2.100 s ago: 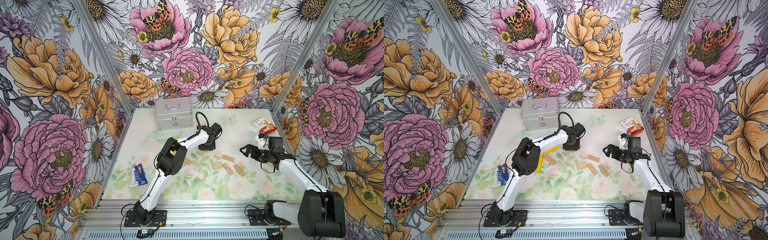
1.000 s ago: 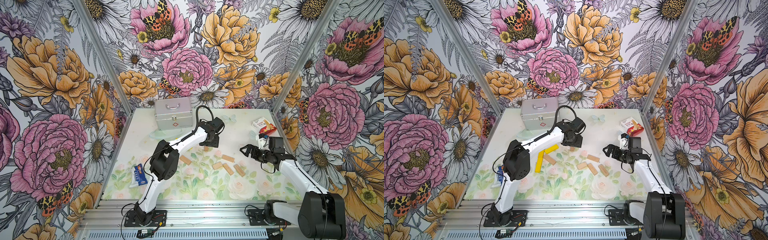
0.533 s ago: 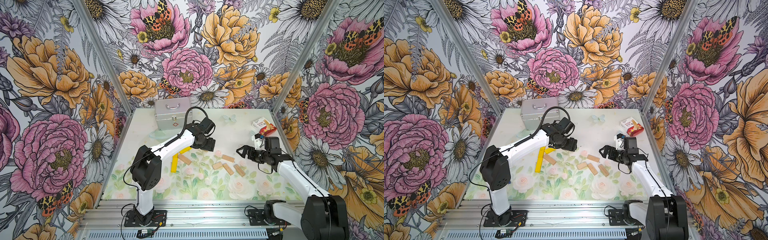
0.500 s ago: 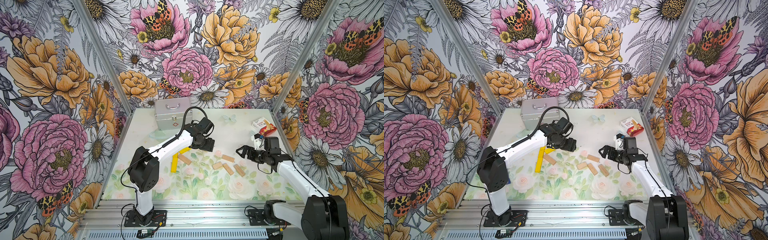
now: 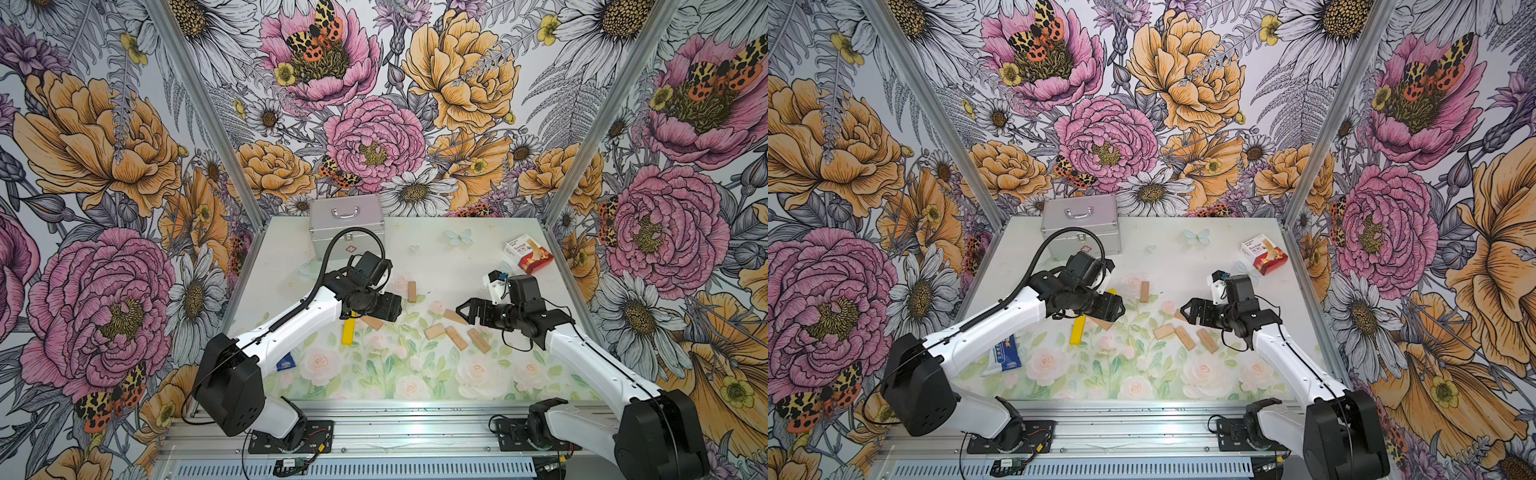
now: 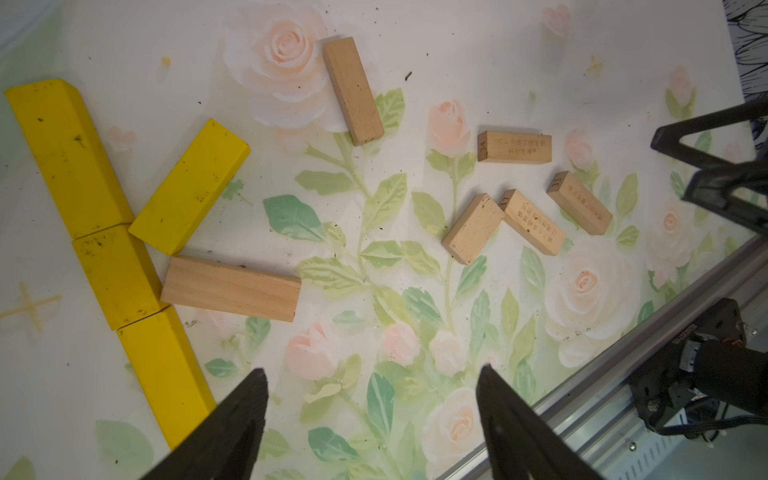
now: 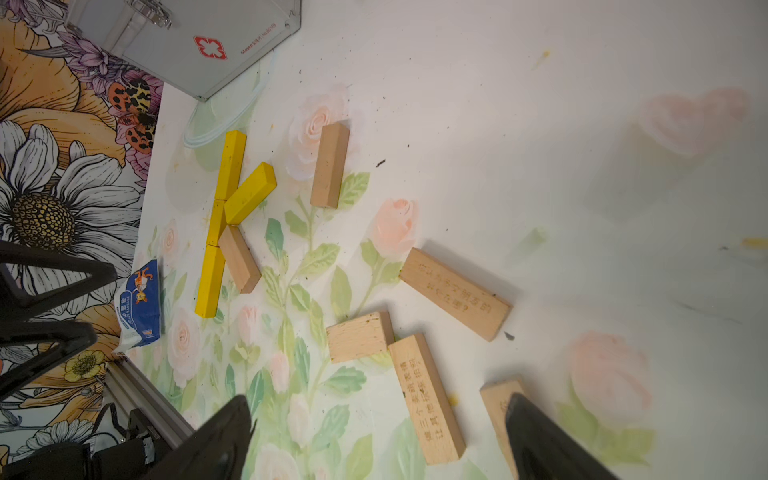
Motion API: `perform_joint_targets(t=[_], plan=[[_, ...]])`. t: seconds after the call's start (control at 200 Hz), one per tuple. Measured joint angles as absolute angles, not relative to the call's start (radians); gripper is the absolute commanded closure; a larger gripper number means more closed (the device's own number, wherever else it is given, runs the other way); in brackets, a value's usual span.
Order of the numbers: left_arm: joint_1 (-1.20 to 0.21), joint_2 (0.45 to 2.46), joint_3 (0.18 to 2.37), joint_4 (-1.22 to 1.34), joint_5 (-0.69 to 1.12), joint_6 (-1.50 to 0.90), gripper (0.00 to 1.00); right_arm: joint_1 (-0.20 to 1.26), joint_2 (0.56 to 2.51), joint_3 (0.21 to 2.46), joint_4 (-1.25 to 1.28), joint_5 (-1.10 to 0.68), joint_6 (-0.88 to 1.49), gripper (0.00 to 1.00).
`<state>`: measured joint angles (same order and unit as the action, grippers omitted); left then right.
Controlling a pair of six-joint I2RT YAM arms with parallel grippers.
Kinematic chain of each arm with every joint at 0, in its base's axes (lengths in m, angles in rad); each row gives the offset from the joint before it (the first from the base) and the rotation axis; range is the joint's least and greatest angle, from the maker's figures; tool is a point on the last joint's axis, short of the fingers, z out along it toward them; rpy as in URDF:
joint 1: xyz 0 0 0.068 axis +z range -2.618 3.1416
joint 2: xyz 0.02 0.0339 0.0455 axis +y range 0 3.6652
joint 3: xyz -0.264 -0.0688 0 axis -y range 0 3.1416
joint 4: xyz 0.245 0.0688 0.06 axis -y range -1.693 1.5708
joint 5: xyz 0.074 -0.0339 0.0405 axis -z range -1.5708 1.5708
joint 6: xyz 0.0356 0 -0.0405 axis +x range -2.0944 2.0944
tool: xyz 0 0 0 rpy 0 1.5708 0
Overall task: Assemble the letter k with building blocks
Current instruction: Assemble the building block at the center of the board.
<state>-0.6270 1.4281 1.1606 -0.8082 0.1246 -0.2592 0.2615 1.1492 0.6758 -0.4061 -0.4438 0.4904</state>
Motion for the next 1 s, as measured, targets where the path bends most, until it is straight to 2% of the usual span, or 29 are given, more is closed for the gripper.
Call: perform_joint_targets(t=[0.35, 0.735, 0.851, 0.931, 1.001], plan=[[-0.514, 1.345, 1.095, -0.788, 0.187, -0.228, 0.18, 0.400, 1.208, 0.676, -0.349, -0.339, 0.609, 0.04], [-0.423, 1.309, 1.083, -0.766, 0.202, -0.216, 0.18, 0.633, 1.355, 0.659, -0.171, -0.211, 0.968, 0.07], [-0.393, 1.296, 1.072, -0.760, 0.208, -0.216, 0.18, 0.701, 1.425, 0.696, -0.155, -0.146, 1.065, 0.18], [-0.381, 1.295, 1.066, -0.759, 0.212, -0.216, 0.18, 0.735, 1.465, 0.721, -0.150, -0.106, 1.116, 0.21], [-0.381, 1.294, 1.065, -0.759, 0.218, -0.216, 0.18, 0.753, 1.492, 0.743, -0.142, -0.078, 1.155, 0.36]])
